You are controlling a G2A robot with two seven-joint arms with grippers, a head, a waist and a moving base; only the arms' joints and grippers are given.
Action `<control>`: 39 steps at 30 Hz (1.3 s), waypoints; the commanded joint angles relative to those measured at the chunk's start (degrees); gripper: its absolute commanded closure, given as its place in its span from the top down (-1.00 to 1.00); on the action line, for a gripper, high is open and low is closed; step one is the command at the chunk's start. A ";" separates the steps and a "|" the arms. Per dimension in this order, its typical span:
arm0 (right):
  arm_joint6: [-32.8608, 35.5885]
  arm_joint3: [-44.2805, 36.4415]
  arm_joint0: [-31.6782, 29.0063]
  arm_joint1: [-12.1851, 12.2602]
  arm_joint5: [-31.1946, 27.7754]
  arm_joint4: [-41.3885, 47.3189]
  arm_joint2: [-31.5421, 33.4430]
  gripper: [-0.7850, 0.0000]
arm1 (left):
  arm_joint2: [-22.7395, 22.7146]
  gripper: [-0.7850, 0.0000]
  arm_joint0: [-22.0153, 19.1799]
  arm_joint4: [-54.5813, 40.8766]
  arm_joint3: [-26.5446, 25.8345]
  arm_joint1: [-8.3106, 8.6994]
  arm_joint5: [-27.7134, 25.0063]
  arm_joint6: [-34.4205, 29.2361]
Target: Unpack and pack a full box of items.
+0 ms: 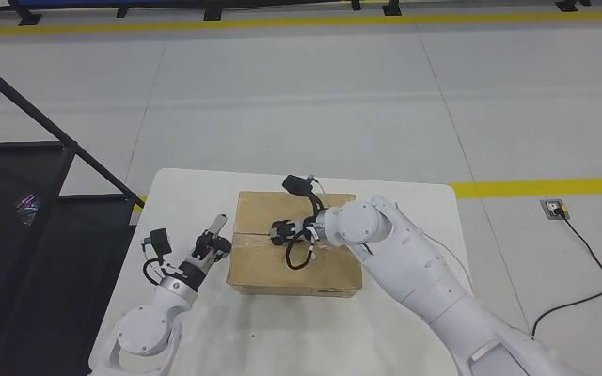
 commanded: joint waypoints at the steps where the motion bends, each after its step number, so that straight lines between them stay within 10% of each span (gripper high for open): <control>1: -0.43 1.35 0.58 -0.91 -0.52 0.46 -1.04 -1.00 | -0.05 1.00 0.01 -0.07 0.28 0.00 -0.05 0.07; 17: 0.87 9.79 4.03 -5.12 -6.74 2.67 -3.44 -1.00 | -2.65 1.00 -0.57 -1.81 2.06 0.19 0.13 0.22; 39: 6.58 -11.27 -9.17 5.01 0.81 -10.24 12.94 -1.00 | -2.56 1.00 -1.50 -1.58 2.39 0.25 0.77 -0.20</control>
